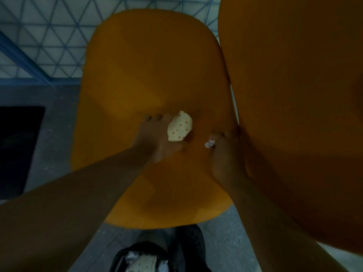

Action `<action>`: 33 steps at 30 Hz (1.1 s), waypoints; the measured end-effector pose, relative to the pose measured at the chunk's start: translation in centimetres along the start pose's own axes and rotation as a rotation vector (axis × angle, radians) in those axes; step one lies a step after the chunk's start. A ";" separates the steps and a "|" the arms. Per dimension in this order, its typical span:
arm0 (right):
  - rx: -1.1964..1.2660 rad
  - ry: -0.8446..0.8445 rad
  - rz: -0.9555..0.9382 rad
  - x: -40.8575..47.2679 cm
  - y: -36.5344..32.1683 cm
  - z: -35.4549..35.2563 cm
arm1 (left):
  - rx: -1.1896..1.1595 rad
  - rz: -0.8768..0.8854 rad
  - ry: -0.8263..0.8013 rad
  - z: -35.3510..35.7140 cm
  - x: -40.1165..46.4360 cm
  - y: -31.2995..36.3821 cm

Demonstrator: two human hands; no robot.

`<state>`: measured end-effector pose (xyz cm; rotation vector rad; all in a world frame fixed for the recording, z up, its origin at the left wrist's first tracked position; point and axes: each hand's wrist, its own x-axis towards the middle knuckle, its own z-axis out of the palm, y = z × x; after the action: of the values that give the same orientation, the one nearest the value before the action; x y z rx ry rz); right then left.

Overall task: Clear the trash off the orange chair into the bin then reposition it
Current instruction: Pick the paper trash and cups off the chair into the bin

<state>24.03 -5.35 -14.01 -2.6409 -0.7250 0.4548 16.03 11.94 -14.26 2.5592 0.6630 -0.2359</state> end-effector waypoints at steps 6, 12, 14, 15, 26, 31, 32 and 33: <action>0.071 -0.028 -0.029 -6.6 -2.6 0.9 | -0.094 -0.076 0.136 -0.4 -7.6 -2.4; 0.164 0.066 -0.166 -13.9 -5.5 2.2 | -0.287 -0.082 0.220 -0.6 -17.4 -3.2; 0.207 0.075 -0.190 -16.6 -6.3 3.0 | -0.301 -0.081 0.261 0.1 -20.8 -3.6; 0.218 0.067 -0.190 -18.0 -6.5 3.6 | -0.302 -0.073 0.278 0.6 -22.6 -3.8; 0.276 -0.087 -0.312 -29.4 -2.3 11.9 | -0.339 -0.371 0.295 13.4 -37.0 -7.1; 0.321 -0.086 -0.380 -31.7 0.3 15.1 | -0.381 -0.496 0.179 21.5 -39.3 -7.3; 0.332 -0.074 -0.393 -32.0 0.5 15.5 | -0.391 -0.531 0.106 22.8 -39.5 -7.4; 0.345 -0.063 -0.407 -32.3 0.8 15.8 | -0.402 -0.554 0.031 23.9 -39.5 -7.5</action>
<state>-8.27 -19.31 -21.59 -2.0997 -1.0676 0.4938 -23.01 -10.42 -27.11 1.9598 1.2819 -0.2161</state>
